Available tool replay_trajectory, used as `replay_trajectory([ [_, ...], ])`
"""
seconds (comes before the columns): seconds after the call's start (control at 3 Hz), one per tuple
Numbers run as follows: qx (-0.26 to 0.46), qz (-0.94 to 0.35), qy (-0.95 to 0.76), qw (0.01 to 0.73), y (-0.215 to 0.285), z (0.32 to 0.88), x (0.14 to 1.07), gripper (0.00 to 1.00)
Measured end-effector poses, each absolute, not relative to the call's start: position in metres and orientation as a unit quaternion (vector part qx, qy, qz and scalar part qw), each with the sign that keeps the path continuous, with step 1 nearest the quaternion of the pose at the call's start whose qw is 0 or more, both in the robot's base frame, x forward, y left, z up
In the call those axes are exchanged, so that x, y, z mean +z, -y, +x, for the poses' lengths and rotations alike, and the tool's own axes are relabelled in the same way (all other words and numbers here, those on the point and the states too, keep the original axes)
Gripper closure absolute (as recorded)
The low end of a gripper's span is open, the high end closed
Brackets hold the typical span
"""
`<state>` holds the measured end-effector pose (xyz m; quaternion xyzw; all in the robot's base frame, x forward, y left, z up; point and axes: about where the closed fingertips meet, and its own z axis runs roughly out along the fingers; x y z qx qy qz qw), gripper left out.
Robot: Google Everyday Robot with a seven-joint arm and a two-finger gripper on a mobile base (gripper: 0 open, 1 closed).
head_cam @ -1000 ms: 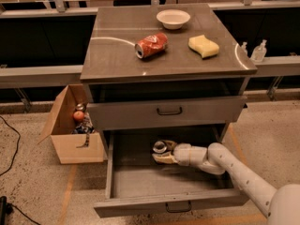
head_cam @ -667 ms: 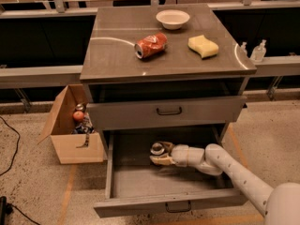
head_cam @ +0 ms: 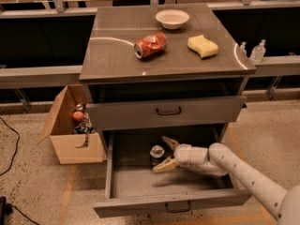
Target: Place pepsi can into middle drawer
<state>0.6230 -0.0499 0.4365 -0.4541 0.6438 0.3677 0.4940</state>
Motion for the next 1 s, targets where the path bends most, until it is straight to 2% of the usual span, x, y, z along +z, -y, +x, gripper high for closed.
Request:
replay_trajectory([
  [0.67, 0.270, -0.405, -0.723, 0.490, 0.119, 0.592, 0.489, 0.00],
  [1.0, 0.237, -0.398, -0.744, 0.481, 0.122, 0.580, 0.489, 0.00],
])
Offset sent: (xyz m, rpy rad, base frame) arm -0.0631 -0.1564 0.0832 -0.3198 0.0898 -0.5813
